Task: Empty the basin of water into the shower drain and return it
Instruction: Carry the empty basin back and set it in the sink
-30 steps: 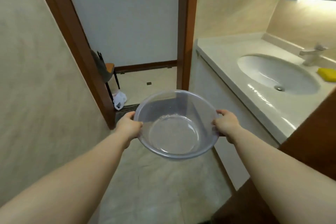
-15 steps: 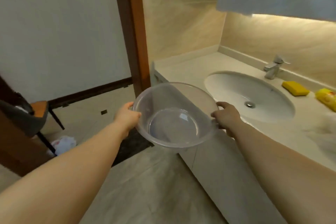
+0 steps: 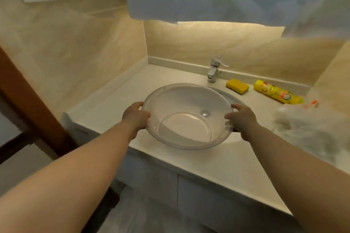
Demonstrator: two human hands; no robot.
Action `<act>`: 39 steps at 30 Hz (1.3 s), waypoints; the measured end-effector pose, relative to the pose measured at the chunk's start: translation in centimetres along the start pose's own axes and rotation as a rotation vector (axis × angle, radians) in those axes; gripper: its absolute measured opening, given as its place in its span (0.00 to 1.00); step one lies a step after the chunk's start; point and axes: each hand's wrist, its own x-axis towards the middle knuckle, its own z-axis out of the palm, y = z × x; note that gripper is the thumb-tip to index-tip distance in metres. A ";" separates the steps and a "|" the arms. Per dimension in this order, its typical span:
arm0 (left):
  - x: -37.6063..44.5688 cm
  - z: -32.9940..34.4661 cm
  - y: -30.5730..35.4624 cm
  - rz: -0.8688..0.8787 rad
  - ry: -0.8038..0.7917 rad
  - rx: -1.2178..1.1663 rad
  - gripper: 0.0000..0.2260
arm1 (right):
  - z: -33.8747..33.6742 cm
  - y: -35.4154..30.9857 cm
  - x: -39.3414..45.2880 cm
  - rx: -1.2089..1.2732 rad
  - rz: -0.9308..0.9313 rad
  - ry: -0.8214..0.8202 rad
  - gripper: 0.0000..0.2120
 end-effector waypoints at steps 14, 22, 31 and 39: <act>17.0 12.4 0.1 -0.191 -0.242 0.097 0.24 | 1.0 3.1 16.1 -0.010 0.307 0.040 0.18; 24.0 15.1 -1.7 -0.225 -0.402 0.224 0.23 | 4.2 5.8 19.4 0.024 0.455 0.139 0.23; 26.4 17.1 -2.2 -0.221 -0.506 0.318 0.25 | 4.7 7.0 20.6 -0.037 0.533 0.200 0.21; 26.8 16.1 0.1 -0.132 -0.446 0.520 0.30 | 1.8 6.0 19.5 -0.108 0.577 0.274 0.31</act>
